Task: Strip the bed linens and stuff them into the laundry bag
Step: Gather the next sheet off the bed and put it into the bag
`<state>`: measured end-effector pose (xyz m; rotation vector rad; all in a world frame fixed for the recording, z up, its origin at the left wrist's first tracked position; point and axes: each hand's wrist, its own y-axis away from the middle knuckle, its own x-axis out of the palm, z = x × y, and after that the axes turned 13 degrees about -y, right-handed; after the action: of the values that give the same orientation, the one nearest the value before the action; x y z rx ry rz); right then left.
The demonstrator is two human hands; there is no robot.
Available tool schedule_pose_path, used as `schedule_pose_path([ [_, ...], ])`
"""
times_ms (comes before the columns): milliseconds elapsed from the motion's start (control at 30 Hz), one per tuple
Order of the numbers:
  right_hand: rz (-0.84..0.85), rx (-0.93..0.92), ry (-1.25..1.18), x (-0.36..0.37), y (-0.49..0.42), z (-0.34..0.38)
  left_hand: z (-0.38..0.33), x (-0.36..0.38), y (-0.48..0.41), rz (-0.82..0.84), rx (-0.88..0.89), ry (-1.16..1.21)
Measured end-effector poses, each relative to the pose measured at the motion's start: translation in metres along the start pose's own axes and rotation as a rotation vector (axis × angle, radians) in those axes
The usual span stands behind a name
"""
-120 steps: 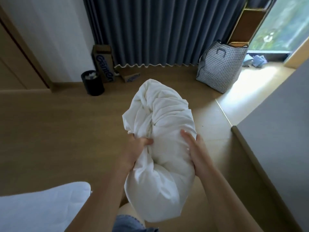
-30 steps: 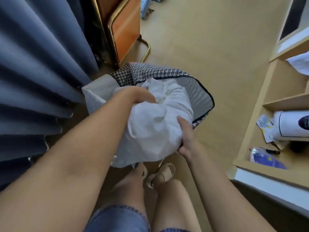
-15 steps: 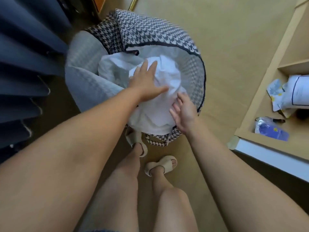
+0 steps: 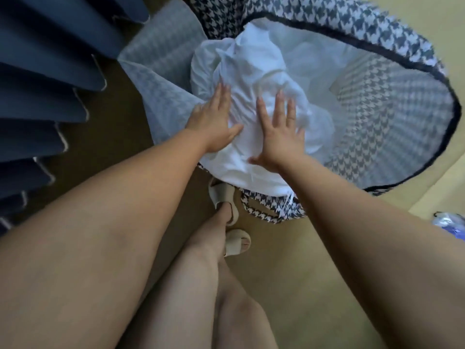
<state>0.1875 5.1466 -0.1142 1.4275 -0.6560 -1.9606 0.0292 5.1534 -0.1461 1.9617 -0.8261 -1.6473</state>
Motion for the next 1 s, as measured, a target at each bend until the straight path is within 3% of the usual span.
schedule_pose_path([
  [133, 0.007, 0.016, 0.062, 0.004, -0.016, 0.003, 0.022, 0.024, 0.01, 0.205, 0.0, -0.364],
  [267, 0.034, -0.004, 0.04, 0.005, -0.032, 0.007, 0.031, 0.024, 0.014, 0.322, 0.089, -0.498],
  [500, 0.258, -0.019, 0.024, 0.017, -0.024, 0.023, 0.059, -0.006, 0.044, 0.269, 0.251, -0.385],
  [633, 0.468, 0.091, -0.237, 0.029, -0.016, 0.038, 0.08, -0.05, 0.071, 0.173, 0.301, -0.303],
  [700, 0.449, 0.237, -0.527, 0.03, 0.001, 0.046, 0.085, -0.065, 0.083, 0.15, 0.341, -0.349],
  [800, 0.474, 0.167, -0.794, 0.003, 0.031, 0.059, 0.074, -0.078, 0.099, 0.099, 0.411, -0.414],
  [900, 0.557, 0.02, -0.829, -0.019, 0.056, 0.063, 0.065, -0.09, 0.108, -0.03, 0.447, -0.404],
  [1000, 0.339, 0.065, -0.768, -0.023, 0.065, 0.054, 0.069, -0.088, 0.12, -0.13, 0.478, -0.366],
])
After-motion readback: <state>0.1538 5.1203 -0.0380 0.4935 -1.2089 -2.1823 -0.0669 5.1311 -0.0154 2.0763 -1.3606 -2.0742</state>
